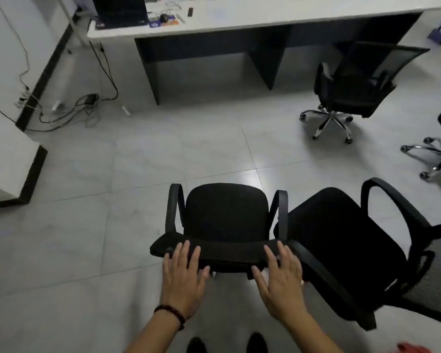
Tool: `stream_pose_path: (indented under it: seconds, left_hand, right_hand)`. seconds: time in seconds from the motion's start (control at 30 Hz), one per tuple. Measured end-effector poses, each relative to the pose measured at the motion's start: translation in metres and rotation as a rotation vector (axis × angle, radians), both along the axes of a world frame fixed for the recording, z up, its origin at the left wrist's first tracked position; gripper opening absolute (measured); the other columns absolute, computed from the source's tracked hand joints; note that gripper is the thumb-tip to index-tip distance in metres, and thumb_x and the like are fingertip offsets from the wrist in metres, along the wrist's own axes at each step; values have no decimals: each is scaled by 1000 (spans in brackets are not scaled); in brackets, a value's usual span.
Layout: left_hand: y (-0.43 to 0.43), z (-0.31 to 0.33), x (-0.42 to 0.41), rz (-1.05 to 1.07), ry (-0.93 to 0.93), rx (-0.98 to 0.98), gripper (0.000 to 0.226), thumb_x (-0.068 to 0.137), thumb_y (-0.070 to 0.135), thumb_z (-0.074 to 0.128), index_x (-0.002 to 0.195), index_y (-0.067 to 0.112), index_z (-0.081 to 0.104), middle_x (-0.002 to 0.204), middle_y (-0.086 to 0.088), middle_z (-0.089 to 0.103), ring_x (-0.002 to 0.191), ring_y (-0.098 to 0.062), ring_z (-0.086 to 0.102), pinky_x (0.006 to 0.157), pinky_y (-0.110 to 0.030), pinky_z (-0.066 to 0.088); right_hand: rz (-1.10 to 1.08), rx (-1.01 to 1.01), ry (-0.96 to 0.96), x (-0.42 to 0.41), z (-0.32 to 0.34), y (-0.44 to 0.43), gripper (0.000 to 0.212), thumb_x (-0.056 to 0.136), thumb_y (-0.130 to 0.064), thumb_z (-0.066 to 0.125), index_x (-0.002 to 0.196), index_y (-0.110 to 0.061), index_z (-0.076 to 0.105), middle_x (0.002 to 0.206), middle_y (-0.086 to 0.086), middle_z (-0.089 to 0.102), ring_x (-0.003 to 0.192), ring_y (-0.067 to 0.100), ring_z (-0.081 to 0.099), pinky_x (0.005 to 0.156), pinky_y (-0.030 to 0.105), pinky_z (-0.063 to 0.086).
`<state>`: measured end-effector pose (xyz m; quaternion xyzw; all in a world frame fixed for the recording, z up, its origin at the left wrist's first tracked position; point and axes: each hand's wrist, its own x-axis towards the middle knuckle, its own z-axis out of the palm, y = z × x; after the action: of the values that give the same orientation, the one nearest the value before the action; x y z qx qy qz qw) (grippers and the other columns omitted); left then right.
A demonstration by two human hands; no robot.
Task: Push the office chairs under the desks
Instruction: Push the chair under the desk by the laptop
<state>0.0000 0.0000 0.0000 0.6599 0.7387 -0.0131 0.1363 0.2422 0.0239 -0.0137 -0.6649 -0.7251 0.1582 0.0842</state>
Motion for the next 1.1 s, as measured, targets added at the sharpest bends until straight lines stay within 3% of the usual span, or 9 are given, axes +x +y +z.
stream_pose_path:
  seconds: [0.1,0.23,0.7,0.9,1.1]
  left_hand:
    - [12,-22,-15,2,50,-65,68,95,60,13,131,21,56,139,-12,53,135,-31,41,113,-54,13]
    - [31,-30,-34,-16,71,-87,69,92,65,11,124,28,61,123,-6,63,126,-29,47,114,-54,8]
    - [132,-25,-105,9,55,-132,81,82,63,-6,137,28,42,138,-6,44,134,-27,30,115,-56,-4]
    - [203,-23,-143,23,79,-159,83,80,63,-10,138,27,38,139,-6,39,135,-27,25,115,-56,-6]
    - [289,-25,-157,69,43,-165,82,80,64,-8,139,29,35,140,-5,36,137,-26,20,114,-55,-11]
  right_hand:
    - [42,-146,-106,-3,-15,15,80,91,-76,11,153,-30,33,162,8,25,151,25,8,120,42,-9]
    - [55,-165,-107,-6,-21,28,68,94,-75,20,150,-39,33,163,4,19,151,25,0,119,42,-16]
    - [97,-193,-127,-83,-11,145,75,87,-79,9,140,-38,45,151,4,37,146,25,17,120,43,-6]
    - [118,-184,-101,-121,-14,216,68,90,-75,16,137,-37,47,140,0,43,140,24,25,119,43,-4]
    - [157,-50,-126,-136,-28,320,69,90,-77,17,125,-33,58,122,-1,54,127,23,41,117,46,16]
